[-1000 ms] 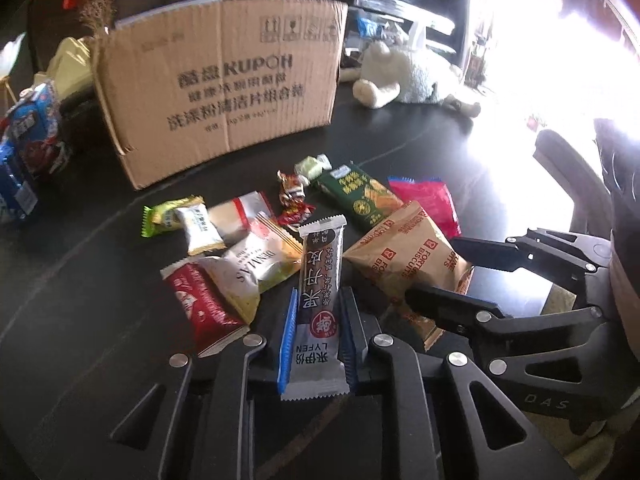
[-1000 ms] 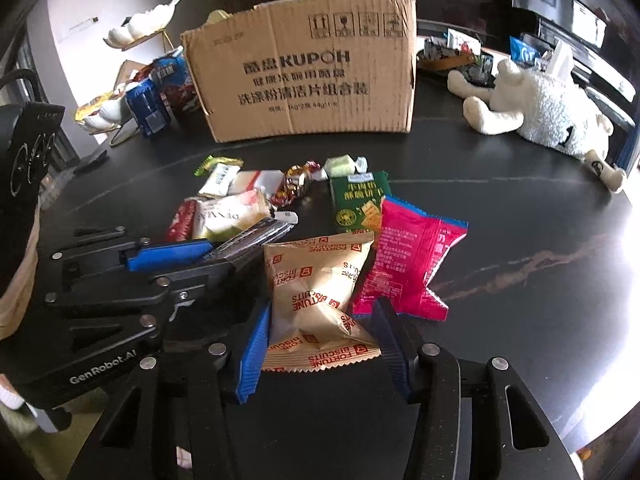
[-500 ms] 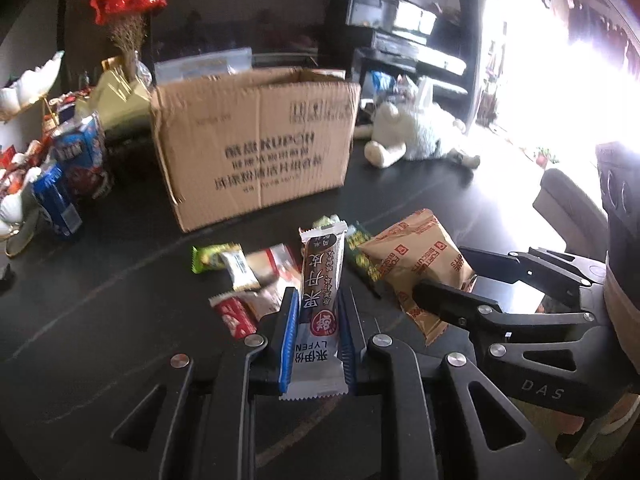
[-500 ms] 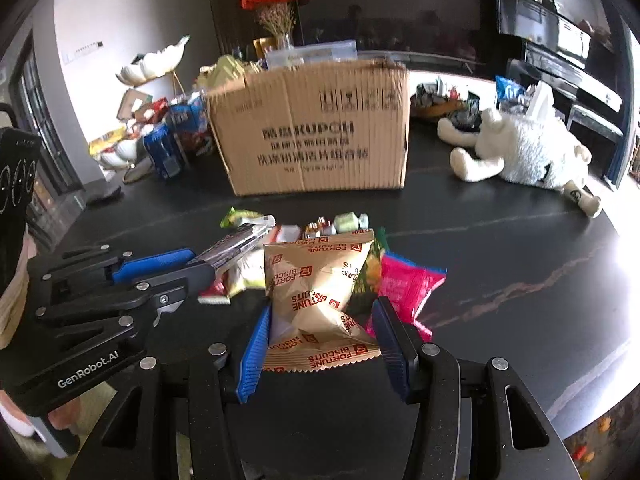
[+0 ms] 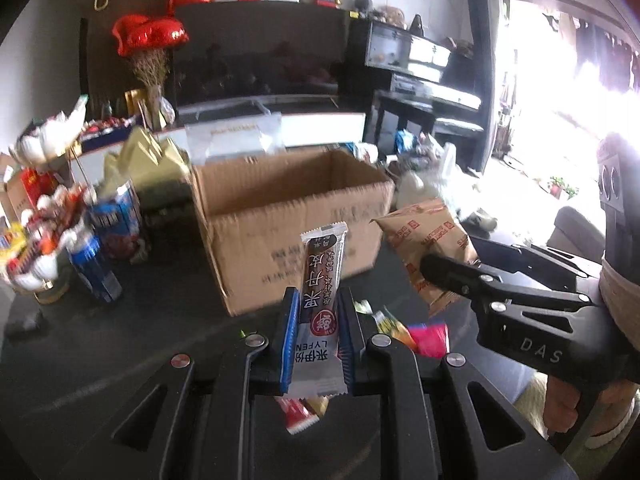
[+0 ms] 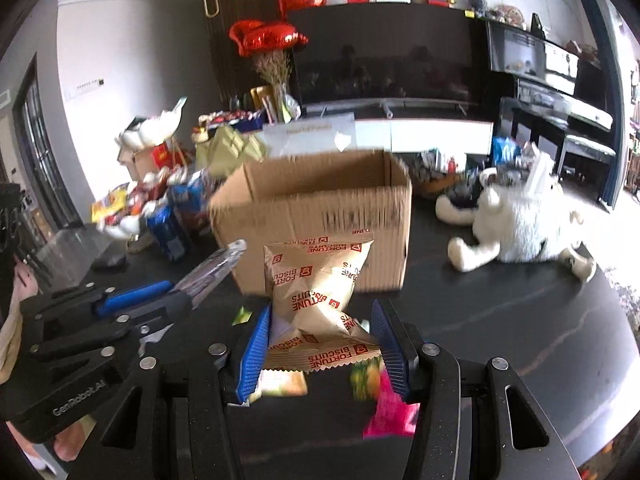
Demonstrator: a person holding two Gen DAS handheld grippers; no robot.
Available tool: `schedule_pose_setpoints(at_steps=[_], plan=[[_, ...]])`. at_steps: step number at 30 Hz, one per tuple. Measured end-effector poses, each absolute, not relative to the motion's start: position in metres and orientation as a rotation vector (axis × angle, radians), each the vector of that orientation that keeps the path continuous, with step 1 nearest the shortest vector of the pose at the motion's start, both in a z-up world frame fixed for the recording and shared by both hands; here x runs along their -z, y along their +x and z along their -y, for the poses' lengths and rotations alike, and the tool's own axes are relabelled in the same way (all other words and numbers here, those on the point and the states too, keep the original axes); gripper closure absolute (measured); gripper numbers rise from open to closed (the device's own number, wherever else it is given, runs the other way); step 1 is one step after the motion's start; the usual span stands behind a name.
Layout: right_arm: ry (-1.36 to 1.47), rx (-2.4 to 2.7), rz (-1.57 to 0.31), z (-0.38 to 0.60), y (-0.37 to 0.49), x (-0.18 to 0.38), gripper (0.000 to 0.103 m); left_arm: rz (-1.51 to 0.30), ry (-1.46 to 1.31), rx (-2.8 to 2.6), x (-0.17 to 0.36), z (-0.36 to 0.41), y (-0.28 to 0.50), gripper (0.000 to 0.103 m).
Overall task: Organize snacks
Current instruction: 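Carry both snacks over the cardboard box while opening both tools to drop them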
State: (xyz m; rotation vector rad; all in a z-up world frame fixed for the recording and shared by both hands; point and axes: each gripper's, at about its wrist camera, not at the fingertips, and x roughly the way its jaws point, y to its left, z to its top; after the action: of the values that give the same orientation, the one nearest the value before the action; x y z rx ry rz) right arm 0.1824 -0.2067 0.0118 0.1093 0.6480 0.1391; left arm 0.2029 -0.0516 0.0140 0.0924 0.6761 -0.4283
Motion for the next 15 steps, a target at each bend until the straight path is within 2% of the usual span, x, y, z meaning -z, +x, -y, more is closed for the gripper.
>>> schedule_pose_setpoints(at_steps=[15], plan=[[0.109,-0.160,-0.660,0.203,0.268,-0.048,0.051,-0.646,0.103,0.344,-0.052,0.050,0.282,0.084]])
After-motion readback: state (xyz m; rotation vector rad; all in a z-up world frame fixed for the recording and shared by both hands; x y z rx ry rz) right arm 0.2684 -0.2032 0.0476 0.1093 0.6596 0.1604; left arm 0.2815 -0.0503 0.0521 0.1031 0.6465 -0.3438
